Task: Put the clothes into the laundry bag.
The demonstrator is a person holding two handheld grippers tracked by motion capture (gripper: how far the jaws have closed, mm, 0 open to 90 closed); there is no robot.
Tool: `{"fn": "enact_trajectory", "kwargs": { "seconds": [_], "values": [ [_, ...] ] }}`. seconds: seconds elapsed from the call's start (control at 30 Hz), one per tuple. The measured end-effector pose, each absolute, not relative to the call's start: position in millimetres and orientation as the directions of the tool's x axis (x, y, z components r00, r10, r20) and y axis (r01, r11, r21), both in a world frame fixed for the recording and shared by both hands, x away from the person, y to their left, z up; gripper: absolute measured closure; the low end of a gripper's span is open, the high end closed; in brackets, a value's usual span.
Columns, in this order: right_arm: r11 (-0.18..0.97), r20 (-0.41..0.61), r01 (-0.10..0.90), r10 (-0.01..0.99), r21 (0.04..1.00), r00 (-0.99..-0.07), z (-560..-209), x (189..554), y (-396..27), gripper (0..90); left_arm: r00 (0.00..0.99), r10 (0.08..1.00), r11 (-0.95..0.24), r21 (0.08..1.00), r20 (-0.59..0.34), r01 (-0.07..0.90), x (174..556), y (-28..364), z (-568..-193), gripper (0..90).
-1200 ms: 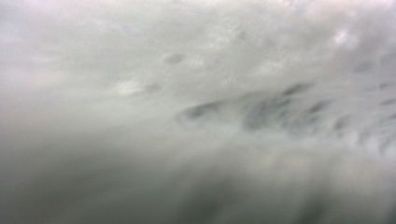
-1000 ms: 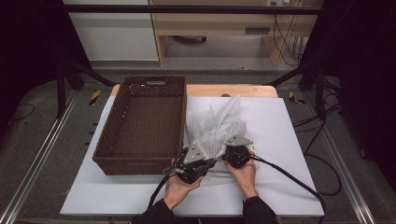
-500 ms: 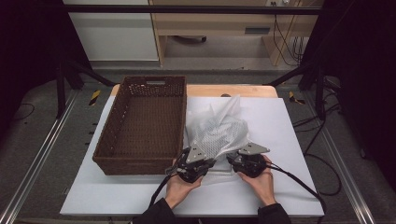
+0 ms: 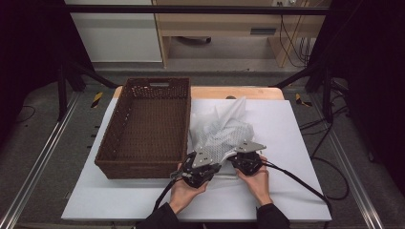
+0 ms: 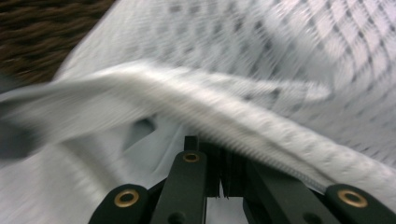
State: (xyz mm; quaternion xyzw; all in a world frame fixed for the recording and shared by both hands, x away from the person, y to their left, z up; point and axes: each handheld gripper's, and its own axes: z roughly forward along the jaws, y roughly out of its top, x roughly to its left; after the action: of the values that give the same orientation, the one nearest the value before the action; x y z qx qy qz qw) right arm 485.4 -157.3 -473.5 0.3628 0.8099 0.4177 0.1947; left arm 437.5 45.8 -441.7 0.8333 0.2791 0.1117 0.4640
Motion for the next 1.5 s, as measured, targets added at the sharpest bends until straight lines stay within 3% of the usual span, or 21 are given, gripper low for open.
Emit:
{"fn": "enact_trajectory", "kwargs": {
  "seconds": [0.33, 0.67, 0.8, 0.87, 0.97, 1.07, 1.13, 1.3, 1.5],
  "values": [
    [0.348, -0.038, 0.445, 0.82, 0.825, -0.572, -485.7, 505.7, -145.9, 88.2, 0.825, 0.56, -0.424, 0.832, -0.07, 0.358, 434.2, 43.6, -443.8, 88.7],
    [0.388, -0.023, 0.407, 0.747, 0.827, -0.664, -461.3, 464.8, -168.0, 56.3, 0.813, 0.578, -0.404, 0.841, -0.071, 0.361, 436.9, 48.0, -442.4, 88.5],
    [0.424, -0.028, 0.407, 0.72, 0.809, -0.693, -464.9, 451.5, -164.7, 50.2, 0.809, 0.583, -0.401, 0.841, -0.073, 0.365, 437.9, 48.7, -442.7, 88.4],
    [0.44, -0.026, 0.419, 0.714, 0.794, -0.7, -473.5, 452.8, -159.2, 51.1, 0.809, 0.583, -0.402, 0.84, -0.073, 0.365, 437.7, 48.3, -443.2, 88.4],
    [0.45, -0.039, 0.443, 0.734, 0.775, -0.678, -485.4, 462.4, -155.4, 62.0, 0.811, 0.581, -0.409, 0.839, -0.064, 0.36, 437.1, 47.8, -443.4, 88.4],
    [0.416, -0.021, 0.449, 0.751, 0.791, -0.66, -486.0, 470.3, -152.6, 80.5, 0.812, 0.579, -0.407, 0.837, -0.073, 0.365, 438.3, 47.5, -444.2, 88.5],
    [0.391, -0.003, 0.446, 0.755, 0.805, -0.656, -484.4, 475.5, -150.3, 83.9, 0.813, 0.577, -0.408, 0.837, -0.074, 0.366, 438.0, 47.3, -444.1, 88.5],
    [0.401, -0.065, 0.418, 0.781, 0.815, -0.621, -481.9, 487.3, -135.9, 86.1, 0.823, 0.564, -0.406, 0.844, -0.069, 0.349, 431.6, 45.6, -438.7, 88.7],
    [0.352, -0.044, 0.446, 0.822, 0.823, -0.568, -486.9, 496.2, -133.7, 85.4, 0.823, 0.563, -0.413, 0.838, -0.074, 0.358, 431.6, 45.6, -441.9, 88.7]
  ]
}}
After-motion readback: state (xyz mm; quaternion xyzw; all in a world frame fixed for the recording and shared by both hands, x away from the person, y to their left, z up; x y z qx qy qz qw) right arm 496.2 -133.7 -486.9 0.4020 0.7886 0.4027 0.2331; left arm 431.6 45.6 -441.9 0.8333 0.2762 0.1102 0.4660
